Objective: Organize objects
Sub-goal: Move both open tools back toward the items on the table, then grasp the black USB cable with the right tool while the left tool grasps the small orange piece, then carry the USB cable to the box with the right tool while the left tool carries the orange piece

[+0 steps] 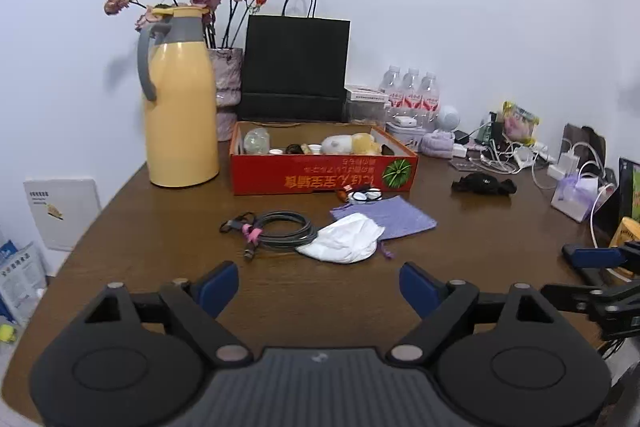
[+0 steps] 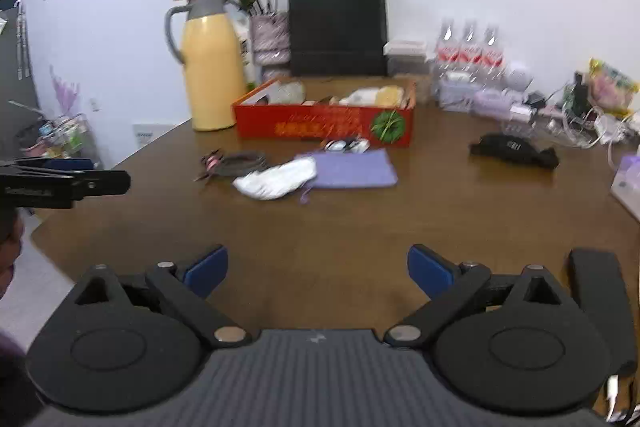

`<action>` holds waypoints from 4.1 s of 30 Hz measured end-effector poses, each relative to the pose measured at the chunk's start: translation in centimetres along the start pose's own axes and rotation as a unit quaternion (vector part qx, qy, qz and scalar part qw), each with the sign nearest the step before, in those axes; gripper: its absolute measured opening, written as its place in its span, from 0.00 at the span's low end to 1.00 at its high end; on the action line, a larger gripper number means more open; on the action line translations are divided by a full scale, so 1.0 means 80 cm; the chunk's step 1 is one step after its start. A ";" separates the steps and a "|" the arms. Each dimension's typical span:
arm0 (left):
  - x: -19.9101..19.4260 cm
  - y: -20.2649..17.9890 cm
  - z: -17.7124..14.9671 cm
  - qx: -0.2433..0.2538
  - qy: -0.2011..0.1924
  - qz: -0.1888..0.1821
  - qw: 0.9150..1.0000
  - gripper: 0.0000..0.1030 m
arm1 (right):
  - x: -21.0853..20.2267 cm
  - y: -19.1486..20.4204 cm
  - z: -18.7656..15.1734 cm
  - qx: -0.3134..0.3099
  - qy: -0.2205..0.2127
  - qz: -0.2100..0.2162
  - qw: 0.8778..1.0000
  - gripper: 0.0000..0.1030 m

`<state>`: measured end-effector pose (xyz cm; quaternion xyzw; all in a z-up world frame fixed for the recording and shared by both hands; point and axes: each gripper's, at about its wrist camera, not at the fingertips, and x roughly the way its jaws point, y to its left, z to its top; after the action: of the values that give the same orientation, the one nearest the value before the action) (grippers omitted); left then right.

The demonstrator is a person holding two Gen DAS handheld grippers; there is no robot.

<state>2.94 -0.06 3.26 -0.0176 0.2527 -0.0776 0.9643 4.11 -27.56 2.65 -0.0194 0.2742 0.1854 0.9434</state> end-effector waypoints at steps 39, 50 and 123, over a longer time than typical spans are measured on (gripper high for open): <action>0.406 -0.010 0.102 0.027 0.098 -0.088 0.991 0.11 | 0.372 -0.075 0.119 0.015 0.056 0.023 0.998 0.04; 0.230 0.003 0.046 -0.016 0.088 -0.096 0.991 0.11 | 0.245 -0.041 0.055 0.025 0.051 0.028 0.998 0.04; 0.171 -0.033 -0.023 0.083 0.148 -0.070 0.983 0.10 | 0.159 0.015 -0.021 -0.046 0.077 -0.003 0.996 0.21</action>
<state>13.41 -4.84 -4.74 0.0564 0.3834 -0.1672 0.9066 12.76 -22.39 -5.32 -0.0775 0.3372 0.1924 0.9183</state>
